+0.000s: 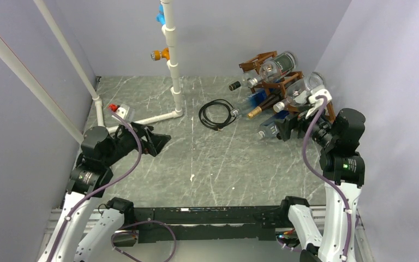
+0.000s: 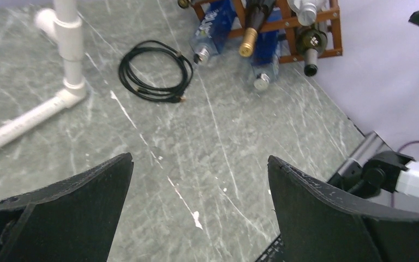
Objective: Take the wine bottle off the wine rack
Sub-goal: Pick up the wine bottle from the wine rack.
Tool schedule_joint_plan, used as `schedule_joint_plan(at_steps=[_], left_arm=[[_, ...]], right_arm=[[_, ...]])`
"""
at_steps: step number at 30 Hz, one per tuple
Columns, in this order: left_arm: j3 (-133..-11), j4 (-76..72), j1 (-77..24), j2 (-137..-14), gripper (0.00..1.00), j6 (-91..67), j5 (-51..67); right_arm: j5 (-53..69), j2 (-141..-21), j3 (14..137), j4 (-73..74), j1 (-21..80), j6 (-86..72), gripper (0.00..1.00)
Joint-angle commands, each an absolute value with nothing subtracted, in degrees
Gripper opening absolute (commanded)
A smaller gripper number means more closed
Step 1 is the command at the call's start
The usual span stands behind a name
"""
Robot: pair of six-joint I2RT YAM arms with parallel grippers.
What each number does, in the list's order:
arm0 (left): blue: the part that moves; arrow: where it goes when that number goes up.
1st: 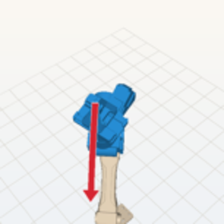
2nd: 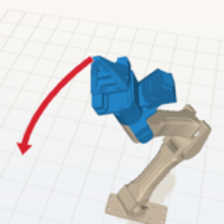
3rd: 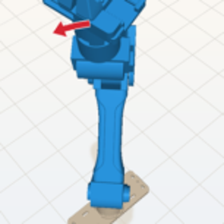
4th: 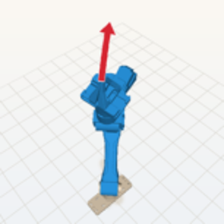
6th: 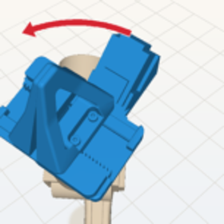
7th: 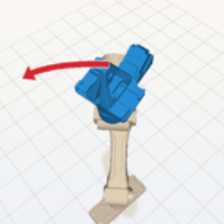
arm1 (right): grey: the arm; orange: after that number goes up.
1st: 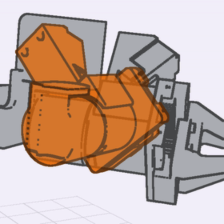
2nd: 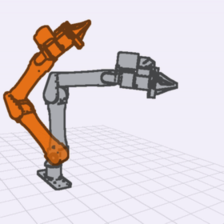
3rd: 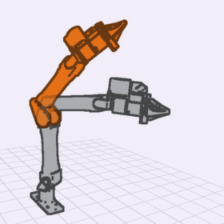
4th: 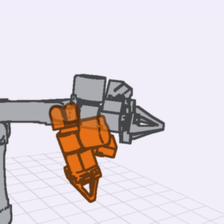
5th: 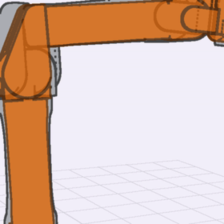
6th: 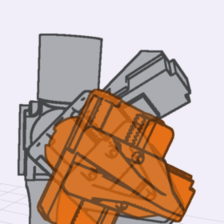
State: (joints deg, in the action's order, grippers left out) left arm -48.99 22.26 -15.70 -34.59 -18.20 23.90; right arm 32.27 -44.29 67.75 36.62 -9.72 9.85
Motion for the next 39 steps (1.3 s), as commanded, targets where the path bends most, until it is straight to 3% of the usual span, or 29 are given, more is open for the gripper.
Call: schedule_joint_plan(at_steps=[1,6,14,25,32,39], left_arm=[[-47.78,18.17,-15.56,-36.18,0.99,-21.26,31.08],[-48.08,16.92,-15.56,-38.99,0.95,-19.84,36.51],[-51.57,18.47,-15.56,-44.78,1.0,-16.84,38.03],[-45.62,15.99,-15.56,-44.06,1.0,-10.37,32.42],[-43.89,18.61,-15.56,-38.73,1.0,-9.64,29.67],[-42.42,18.01,-15.56,-35.5,1.0,-10.19,29.98]], right_arm=[[51.13,-44.3,67.91,45.13,-9.84,27.4,1.0],[55.02,-45.01,67.36,47.9,-9.89,30.89,1.0],[58.19,-45.66,64.96,50.1,-11.34,34.56,1.0],[60.8,-47.13,69.0,64.59,-14.17,50.18,1.0],[69.56,-47.43,68.35,71.72,-22.45,60.49,1.0],[73.47,-48.7,67.25,68.78,-28.15,57.53,1.0]])
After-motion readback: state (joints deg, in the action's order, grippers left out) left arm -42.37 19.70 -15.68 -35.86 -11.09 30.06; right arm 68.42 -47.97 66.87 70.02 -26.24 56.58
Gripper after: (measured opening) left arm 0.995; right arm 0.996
